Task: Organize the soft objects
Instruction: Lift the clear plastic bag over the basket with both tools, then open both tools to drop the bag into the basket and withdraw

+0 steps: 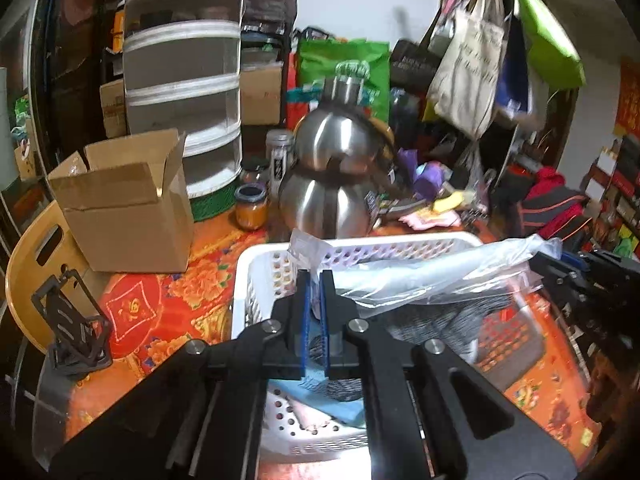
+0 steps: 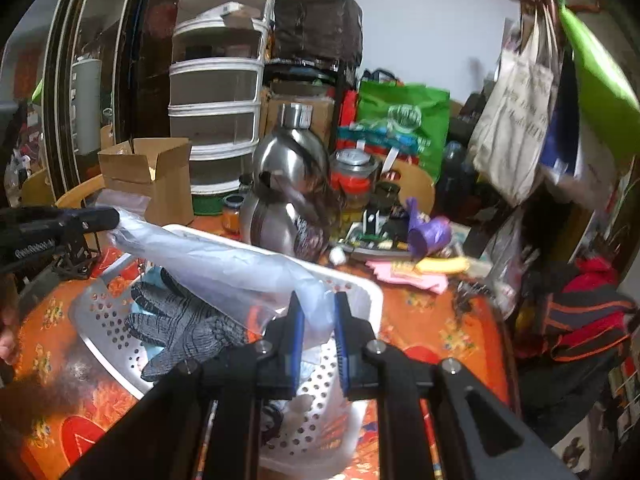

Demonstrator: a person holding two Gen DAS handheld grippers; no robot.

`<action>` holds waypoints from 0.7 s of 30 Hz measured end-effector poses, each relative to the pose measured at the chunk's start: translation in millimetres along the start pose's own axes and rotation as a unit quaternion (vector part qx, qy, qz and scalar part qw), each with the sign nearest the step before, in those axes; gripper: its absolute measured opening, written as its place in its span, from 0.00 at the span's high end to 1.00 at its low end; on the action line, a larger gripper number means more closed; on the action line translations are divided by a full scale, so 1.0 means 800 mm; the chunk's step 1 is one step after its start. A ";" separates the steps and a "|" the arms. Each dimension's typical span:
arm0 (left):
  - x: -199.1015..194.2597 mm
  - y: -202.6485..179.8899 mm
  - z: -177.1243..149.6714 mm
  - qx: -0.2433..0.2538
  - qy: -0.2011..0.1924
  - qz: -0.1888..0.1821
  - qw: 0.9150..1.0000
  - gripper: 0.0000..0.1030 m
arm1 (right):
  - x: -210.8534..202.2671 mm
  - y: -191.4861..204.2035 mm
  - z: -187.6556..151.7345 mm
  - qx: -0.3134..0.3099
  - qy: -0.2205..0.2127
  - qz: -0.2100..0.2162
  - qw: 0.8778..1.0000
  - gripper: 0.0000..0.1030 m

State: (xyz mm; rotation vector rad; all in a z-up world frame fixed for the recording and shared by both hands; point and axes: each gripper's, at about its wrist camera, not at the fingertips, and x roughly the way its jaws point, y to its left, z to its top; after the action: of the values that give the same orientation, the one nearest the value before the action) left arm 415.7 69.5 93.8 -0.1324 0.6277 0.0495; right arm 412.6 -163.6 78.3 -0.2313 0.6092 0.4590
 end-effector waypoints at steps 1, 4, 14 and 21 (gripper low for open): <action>0.010 0.001 -0.004 0.002 0.007 0.006 1.000 0.94 | 0.005 -0.001 -0.003 0.006 0.004 0.004 1.000 0.88; 0.033 0.002 -0.016 0.008 0.027 0.012 1.000 0.84 | 0.014 -0.005 -0.010 0.022 0.014 0.001 1.000 0.82; 0.020 0.000 -0.032 0.026 0.007 0.026 0.999 0.03 | -0.007 -0.010 -0.018 0.053 0.007 -0.012 0.999 0.11; -0.015 -0.003 -0.053 0.038 0.004 0.029 0.999 0.00 | -0.039 -0.010 -0.043 0.109 0.009 0.046 0.993 0.00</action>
State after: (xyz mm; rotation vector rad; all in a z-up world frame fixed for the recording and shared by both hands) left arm 381.5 61.0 67.2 -0.0403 0.6400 0.0799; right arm 376.8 -193.2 70.1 0.0003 0.6853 0.4762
